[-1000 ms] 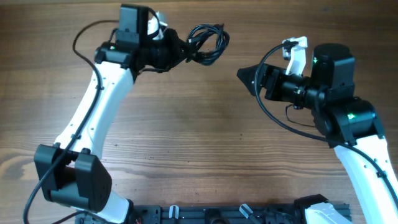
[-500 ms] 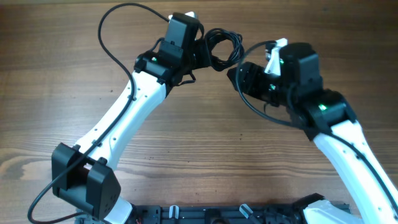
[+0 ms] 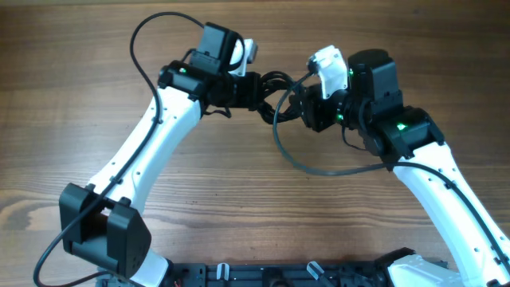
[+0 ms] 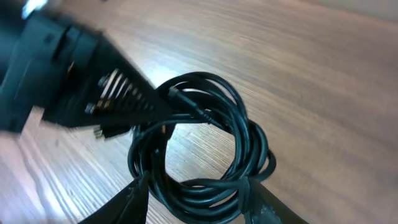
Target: Untangle cables
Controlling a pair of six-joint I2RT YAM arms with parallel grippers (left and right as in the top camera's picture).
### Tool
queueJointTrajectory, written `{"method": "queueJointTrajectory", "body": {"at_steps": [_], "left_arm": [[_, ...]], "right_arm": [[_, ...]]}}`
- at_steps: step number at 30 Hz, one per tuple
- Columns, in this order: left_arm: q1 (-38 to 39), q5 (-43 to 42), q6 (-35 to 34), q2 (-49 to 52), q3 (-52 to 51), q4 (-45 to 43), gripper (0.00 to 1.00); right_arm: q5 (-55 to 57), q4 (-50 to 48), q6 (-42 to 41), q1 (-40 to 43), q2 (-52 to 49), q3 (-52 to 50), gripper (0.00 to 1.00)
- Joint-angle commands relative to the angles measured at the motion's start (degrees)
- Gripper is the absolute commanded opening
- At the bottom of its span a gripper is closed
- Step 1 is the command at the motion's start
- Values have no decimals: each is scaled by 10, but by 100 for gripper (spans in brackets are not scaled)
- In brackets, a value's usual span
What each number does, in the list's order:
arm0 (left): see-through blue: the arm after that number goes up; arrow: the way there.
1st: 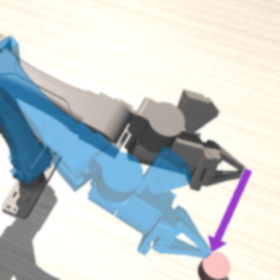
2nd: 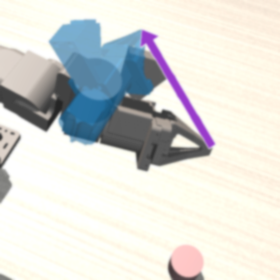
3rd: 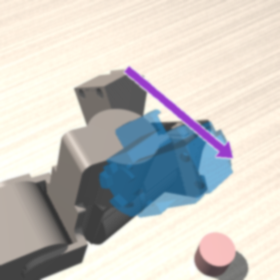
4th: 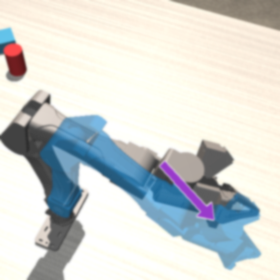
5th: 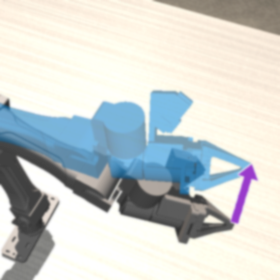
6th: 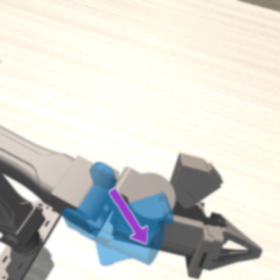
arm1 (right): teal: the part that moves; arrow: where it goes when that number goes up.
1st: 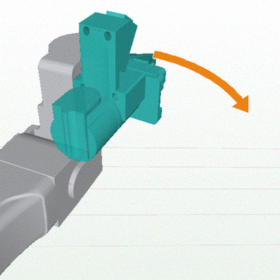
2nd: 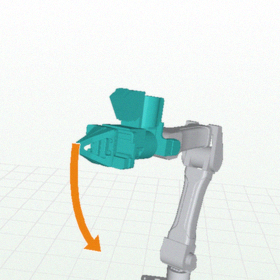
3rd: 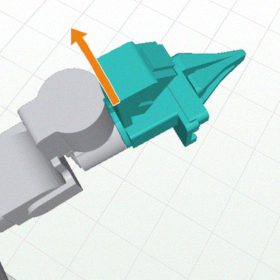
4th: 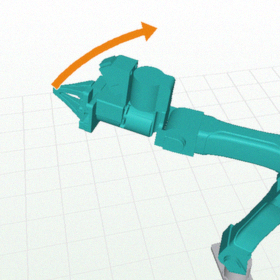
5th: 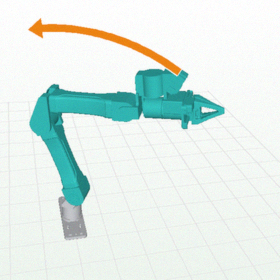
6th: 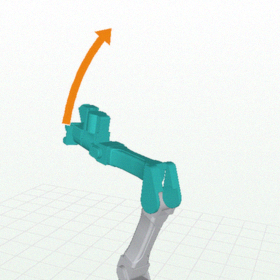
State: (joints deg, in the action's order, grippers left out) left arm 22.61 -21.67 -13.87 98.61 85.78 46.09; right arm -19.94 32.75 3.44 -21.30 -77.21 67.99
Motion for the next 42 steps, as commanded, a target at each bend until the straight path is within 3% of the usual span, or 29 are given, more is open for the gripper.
{"method": "queueJointTrajectory", "body": {"at_steps": [1,6,17,22,24,27,32,38,42], "left_arm": [[-22,-71,47,-4,5,-2,4],[-26,-82,44,-4,5,0,4],[-26,-81,29,-4,5,3,4],[-26,-81,29,-4,5,11,4],[-26,-81,29,-4,5,12,4],[-26,-81,30,-4,5,12,4],[-26,-80,29,-4,5,12,4],[-26,-24,-12,-4,5,12,4],[-26,-23,-16,-4,5,12,4]], "right_arm": [[-80,9,110,-3,0,9,49],[-143,9,148,-14,-24,9,44],[-143,-15,161,-36,-110,9,44],[-143,-14,156,-36,-119,9,27],[-143,-26,130,-36,-118,9,13],[-143,-38,95,-34,-117,11,5],[-148,-40,23,-12,-92,12,4],[-233,-36,12,43,1,12,4],[-230,-34,-60,99,61,12,4]]}}
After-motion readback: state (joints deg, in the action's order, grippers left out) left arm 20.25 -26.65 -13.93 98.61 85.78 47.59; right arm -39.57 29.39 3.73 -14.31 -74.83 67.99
